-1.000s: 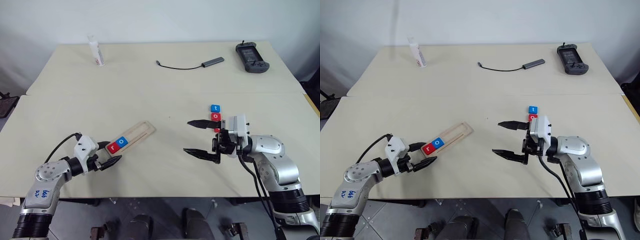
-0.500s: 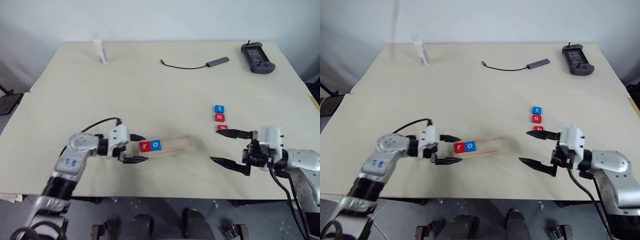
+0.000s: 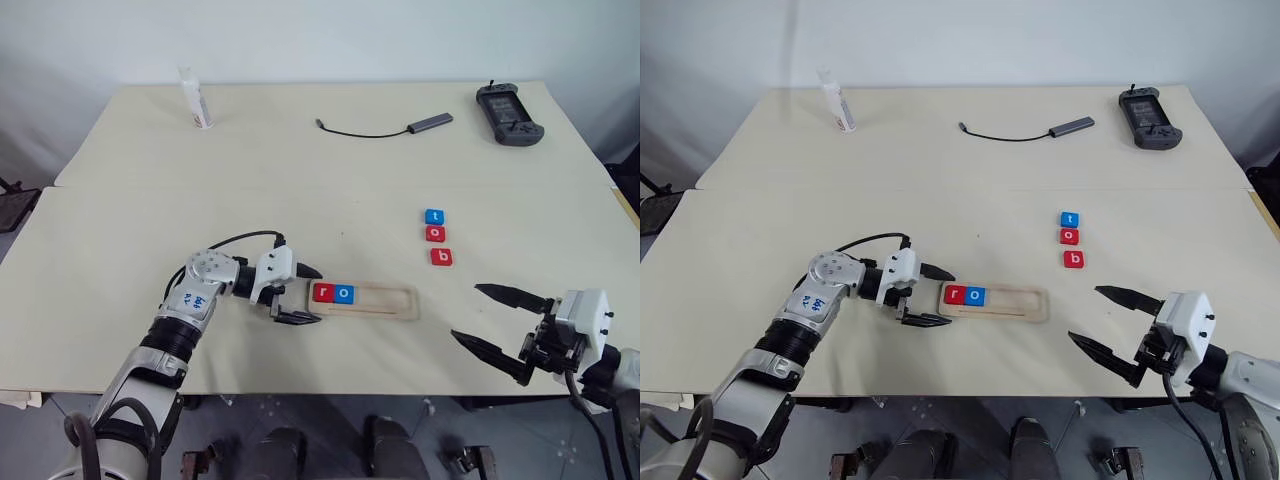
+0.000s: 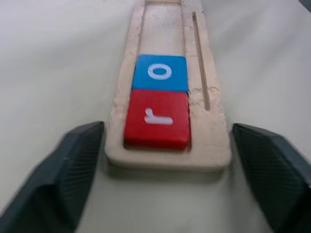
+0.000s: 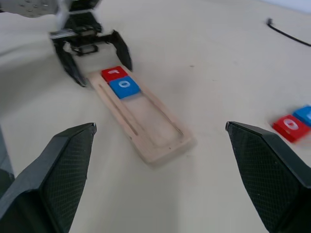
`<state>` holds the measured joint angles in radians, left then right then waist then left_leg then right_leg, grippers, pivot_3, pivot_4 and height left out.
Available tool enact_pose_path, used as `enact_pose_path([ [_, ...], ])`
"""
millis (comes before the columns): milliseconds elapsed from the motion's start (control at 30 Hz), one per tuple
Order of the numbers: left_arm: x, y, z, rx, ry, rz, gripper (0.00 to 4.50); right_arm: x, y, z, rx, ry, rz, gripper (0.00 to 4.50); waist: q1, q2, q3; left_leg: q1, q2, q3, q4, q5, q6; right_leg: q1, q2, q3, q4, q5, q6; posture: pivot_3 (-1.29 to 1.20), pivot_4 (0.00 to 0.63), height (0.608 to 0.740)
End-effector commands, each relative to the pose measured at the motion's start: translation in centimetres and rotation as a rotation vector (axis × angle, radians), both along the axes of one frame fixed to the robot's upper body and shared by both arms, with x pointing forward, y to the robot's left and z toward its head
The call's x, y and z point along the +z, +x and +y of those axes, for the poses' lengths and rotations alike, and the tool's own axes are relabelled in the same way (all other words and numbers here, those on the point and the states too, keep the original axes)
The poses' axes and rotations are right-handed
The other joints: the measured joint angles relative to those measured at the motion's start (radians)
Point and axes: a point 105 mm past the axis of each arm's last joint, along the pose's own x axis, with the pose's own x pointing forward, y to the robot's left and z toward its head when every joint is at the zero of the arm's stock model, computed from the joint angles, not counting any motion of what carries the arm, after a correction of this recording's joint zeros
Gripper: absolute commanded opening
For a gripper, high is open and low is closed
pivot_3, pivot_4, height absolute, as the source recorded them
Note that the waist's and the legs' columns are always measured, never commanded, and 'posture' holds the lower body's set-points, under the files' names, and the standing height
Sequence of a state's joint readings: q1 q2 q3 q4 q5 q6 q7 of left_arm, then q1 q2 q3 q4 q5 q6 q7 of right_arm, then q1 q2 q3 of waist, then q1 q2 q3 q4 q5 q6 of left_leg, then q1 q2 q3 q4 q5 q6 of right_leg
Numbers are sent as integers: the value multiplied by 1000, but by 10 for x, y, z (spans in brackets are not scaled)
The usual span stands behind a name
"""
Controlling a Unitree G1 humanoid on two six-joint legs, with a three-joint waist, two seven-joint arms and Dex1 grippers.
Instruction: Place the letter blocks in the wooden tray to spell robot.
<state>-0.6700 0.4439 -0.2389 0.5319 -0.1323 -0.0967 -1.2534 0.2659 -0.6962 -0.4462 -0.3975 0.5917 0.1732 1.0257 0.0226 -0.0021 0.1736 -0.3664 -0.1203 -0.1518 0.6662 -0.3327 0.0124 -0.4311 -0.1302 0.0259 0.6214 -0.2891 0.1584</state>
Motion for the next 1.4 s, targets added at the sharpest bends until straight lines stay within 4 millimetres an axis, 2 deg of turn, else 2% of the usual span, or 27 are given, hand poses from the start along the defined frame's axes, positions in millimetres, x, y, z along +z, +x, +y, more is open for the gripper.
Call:
enact_pose_path([
  [33, 12, -1, 13, 33, -72, -31, 4460, 12, -3, -15, -95, 13, -57, 4500, 2, 0, 0, 0, 0, 0, 0, 0, 0, 0, 0, 0, 0, 0, 0, 0, 150, 740],
  [133, 20, -9, 39, 43, -123, -52, 4460, 14, -8, -31, -181, 42, -58, 4500, -1, 0, 0, 0, 0, 0, 0, 0, 0, 0, 0, 0, 0, 0, 0, 0, 150, 740],
  [300, 30, -17, 68, 85, -175, -156, 4460, 7, -10, -49, -276, 33, -71, 4500, 1, 0, 0, 1, 0, 0, 0, 0, 0, 0, 0, 1, -2, 0, 0, 0, 150, 740],
  [367, 39, -16, 73, 146, -233, -179, 4460, 7, 6, -53, -341, 52, -72, 4500, 1, 0, 0, 1, 0, 0, 0, 0, 0, 1, 0, 1, -1, 0, 0, 0, 150, 740],
  [467, 46, -20, 72, 169, -272, -162, 4460, 17, 27, -45, -335, 71, -55, 4500, -1, 0, 0, 2, 0, 1, 0, 0, 0, 1, 0, 3, -1, 0, 0, 0, 150, 740],
  [533, 50, -23, 71, 178, -294, -190, 4460, 24, 52, -33, -314, 19, 28, 4500, -8, 0, 0, 2, 0, 2, 0, 0, 0, 0, 0, 4, 0, 0, 0, 0, 150, 740],
  [633, 53, -27, 70, 192, -315, -179, 4460, 34, 78, -24, -327, -3, 118, 4500, -17, 0, 0, 2, 0, 4, 0, 0, 0, -1, 0, 6, 0, 0, 0, 0, 150, 740],
  [700, 55, -32, 68, 212, -351, -157, 4460, 45, 110, -14, -357, -13, 194, 4500, -28, 0, 0, 3, 2, 4, 0, 0, 0, -1, 1, 5, -1, 0, 0, 0, 150, 740],
  [767, 55, -35, 66, 223, -366, -143, 4460, 46, 131, -10, -410, -60, 263, 4500, -28, 0, 0, 2, 3, 6, -1, 0, 0, -2, 1, 6, -1, 0, 0, 0, 150, 740],
  [900, 50, -41, 60, 242, -367, -137, 4460, 39, 160, -3, -480, -126, 338, 4500, -21, 0, 0, -4, 3, 5, -1, 0, -1, -9, 1, 6, 3, 0, -1, 0, 150, 740],
  [1100, 48, -47, 55, 257, -380, -119, 4460, 29, 177, 5, -529, -184, 387, 4500, -25, 0, 0, -8, -1, 6, -1, -1, 2, -13, -2, 5, 4, 0, -1, 0, 150, 740],
  [1400, 48, -48, 53, 270, -381, -122, 4460, 34, 180, 11, -529, -156, 384, 4500, -30, 0, 0, -8, 0, 8, 0, -1, 2, -14, -1, 5, 5, 0, -1, 0, 150, 740],
])
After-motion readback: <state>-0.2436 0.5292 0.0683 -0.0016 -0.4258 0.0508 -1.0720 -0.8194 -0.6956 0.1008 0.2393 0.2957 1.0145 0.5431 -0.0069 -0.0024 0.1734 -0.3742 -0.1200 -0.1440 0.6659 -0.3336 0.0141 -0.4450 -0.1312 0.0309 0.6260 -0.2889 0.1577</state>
